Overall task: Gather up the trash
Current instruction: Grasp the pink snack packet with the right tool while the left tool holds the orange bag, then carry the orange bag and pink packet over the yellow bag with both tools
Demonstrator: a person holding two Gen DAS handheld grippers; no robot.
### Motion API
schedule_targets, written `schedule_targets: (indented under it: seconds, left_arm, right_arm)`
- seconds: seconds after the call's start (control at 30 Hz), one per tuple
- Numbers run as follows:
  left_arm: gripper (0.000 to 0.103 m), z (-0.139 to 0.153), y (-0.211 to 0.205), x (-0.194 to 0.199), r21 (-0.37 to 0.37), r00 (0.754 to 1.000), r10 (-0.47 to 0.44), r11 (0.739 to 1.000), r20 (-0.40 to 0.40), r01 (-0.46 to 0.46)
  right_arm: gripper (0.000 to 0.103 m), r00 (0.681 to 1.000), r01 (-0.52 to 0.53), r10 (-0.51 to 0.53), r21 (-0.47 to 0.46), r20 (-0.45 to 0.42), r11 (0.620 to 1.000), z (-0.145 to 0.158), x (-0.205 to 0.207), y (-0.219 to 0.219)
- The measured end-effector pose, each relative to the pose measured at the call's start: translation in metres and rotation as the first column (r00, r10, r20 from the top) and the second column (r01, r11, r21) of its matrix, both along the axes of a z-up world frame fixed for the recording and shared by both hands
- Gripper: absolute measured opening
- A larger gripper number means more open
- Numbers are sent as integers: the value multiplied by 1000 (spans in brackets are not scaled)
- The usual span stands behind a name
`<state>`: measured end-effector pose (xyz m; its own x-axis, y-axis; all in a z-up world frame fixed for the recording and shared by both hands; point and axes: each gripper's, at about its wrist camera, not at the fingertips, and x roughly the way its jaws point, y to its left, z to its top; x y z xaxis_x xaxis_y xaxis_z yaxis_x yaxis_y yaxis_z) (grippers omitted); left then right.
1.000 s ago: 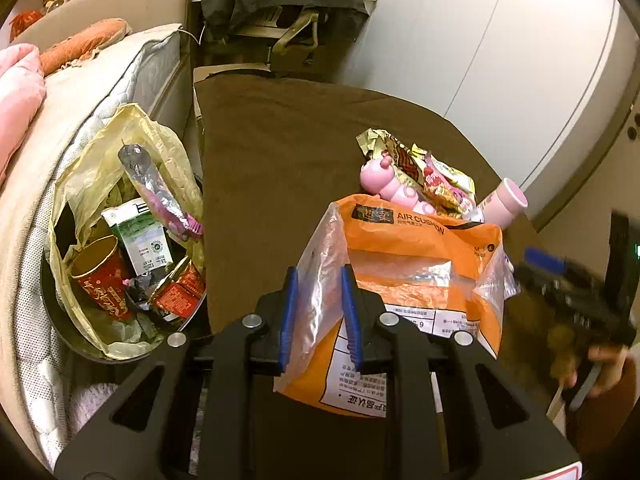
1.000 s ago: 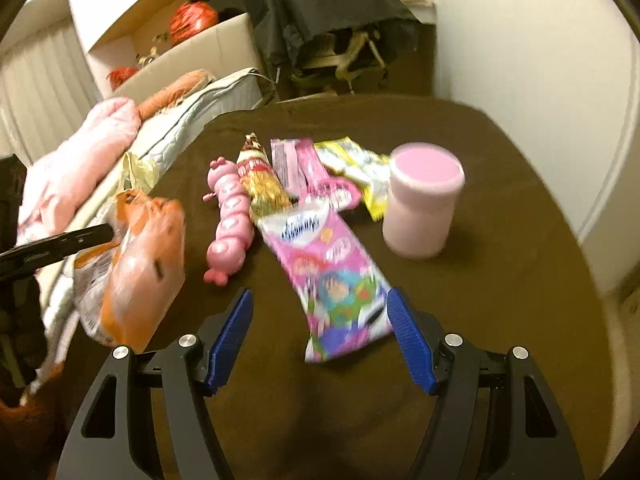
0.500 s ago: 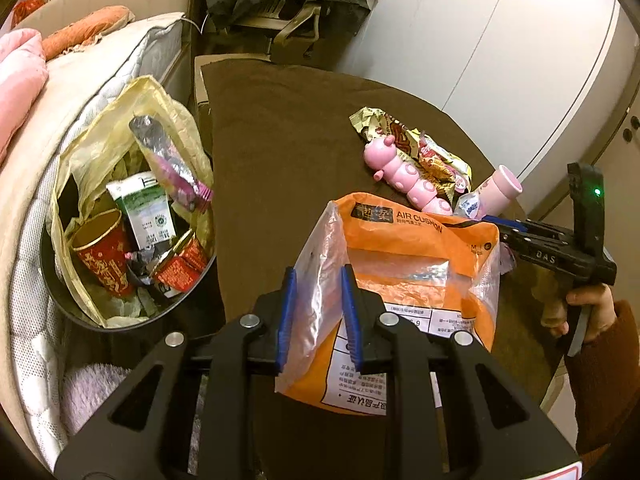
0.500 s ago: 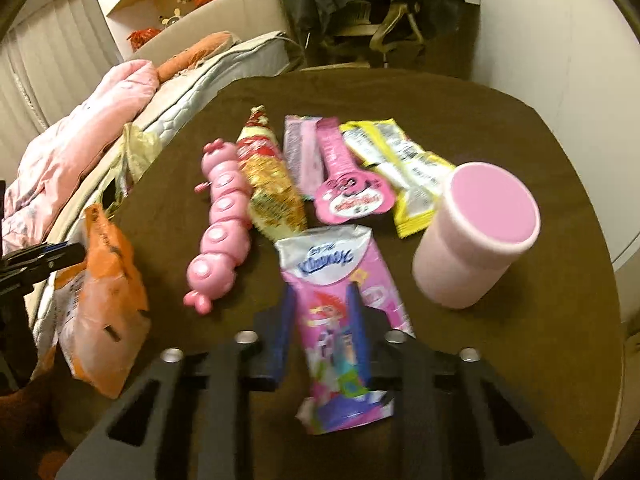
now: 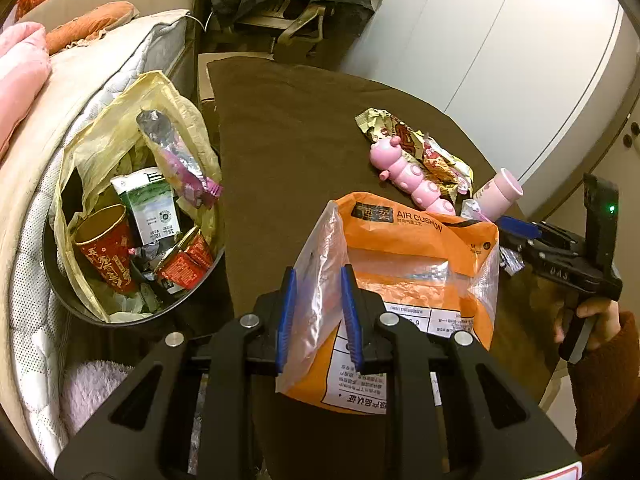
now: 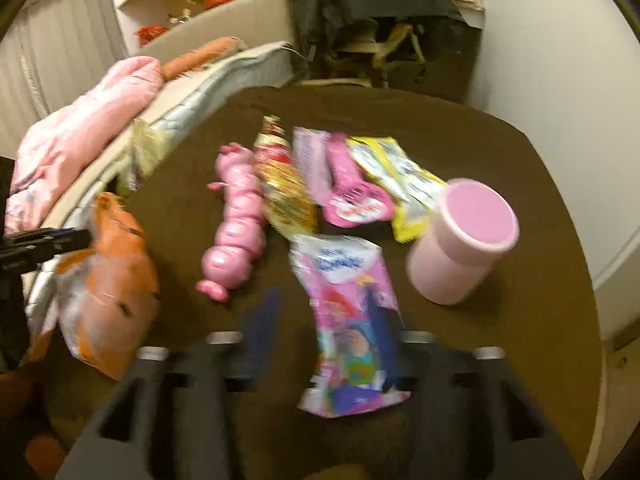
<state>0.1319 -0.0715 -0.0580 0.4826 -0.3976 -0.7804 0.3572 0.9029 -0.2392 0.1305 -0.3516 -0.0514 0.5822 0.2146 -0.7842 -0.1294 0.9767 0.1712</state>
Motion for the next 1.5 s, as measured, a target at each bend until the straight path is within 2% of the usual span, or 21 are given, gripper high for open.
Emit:
schedule_targets:
  seconds: [0.2,0.3,0.4,0.47,0.5,0.53,0.73,1.1,1.33,1.5]
  left_arm:
    - [21,-1,-2,1,11,1000,-1,1000,-5,1]
    - [21,-1,-4,1,20,1000,-5,1000,-2,5]
    - [21,-1,-5,2,20,1000,-5,1000,-3,5]
    - [21,-2,-4,1,20,1000,-7,1000,-2,7]
    - [21,-1,-4,1,20,1000,-7,1000,-2,7]
    - [21,-1,-4,2,20,1000,-8,1000,-2,8]
    - [21,6,-1,2,16,1000,-16,1000,21,16]
    - [21,37,25,10,13,993,3,1000,114,-5]
    - [21,61,69,22,14,980,73,997,186,-77]
    - [21,68,106,30,15,967,139,989,212,-145]
  right_arm:
    - [58,998,35,-36,-8,-59,999,-19,14,-14]
    - [58,996,53,-52,7,-74,999,-22,17,-16]
    - [57,996,44,-45,-17,-70,999,-22,14,-10]
    - [37,994,74,-76,-36,-74,997,-20,12,-9]
    - [31,993,84,-83,4,-85,996,-18,10,-11]
    - [19,992,91,-88,29,-89,995,-17,9,-13]
    - [18,995,97,-97,60,-9,993,14,-3,1]
    - [18,987,3,-11,47,158,999,84,3,57]
    - [18,976,-67,68,-9,206,998,109,18,110]
    - [18,969,-119,122,-28,216,993,116,28,145]
